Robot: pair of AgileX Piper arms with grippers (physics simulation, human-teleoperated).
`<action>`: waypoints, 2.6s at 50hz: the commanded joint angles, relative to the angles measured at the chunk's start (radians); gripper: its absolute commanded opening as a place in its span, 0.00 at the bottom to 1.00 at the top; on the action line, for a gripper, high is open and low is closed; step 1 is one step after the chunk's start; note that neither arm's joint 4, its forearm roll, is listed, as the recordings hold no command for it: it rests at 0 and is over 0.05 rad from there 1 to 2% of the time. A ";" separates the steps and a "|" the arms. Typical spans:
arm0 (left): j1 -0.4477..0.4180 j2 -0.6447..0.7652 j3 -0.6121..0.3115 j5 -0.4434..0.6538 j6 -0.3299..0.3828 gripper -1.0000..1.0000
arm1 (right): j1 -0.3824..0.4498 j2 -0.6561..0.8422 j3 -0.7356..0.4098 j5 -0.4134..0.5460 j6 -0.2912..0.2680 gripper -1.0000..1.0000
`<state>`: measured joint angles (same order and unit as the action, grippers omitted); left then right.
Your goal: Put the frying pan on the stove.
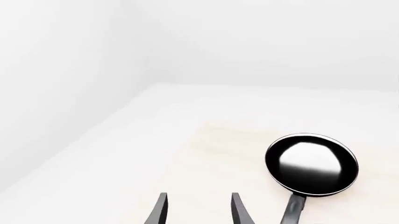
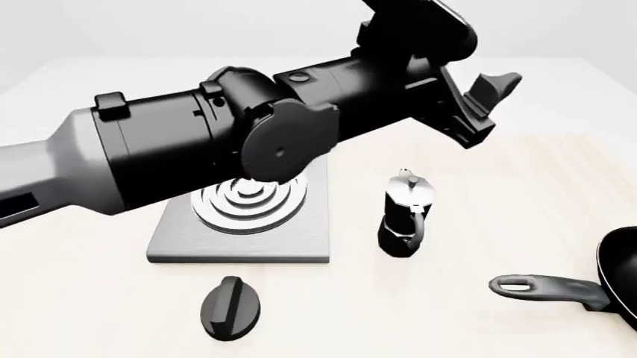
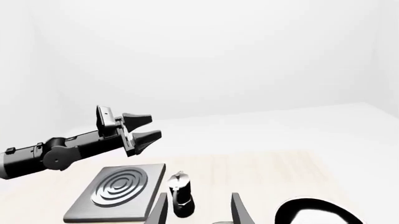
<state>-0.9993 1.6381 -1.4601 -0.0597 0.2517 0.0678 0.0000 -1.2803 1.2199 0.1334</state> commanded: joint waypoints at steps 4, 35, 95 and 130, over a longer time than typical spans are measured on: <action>-0.034 0.124 -0.167 0.090 0.026 1.00 | 0.000 0.000 -0.001 0.000 0.003 1.00; -0.145 0.368 -0.402 0.244 0.076 1.00 | 0.005 0.000 0.004 0.000 0.018 1.00; -0.164 0.665 -0.662 0.440 0.039 1.00 | 0.008 0.000 0.009 0.000 0.049 1.00; -0.189 0.708 -0.603 0.378 -0.001 1.00 | 0.009 0.000 0.006 0.000 0.060 1.00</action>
<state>-1.1823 2.3314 -2.0765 0.3338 0.2601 0.0766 0.0000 -1.2730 1.2199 0.1906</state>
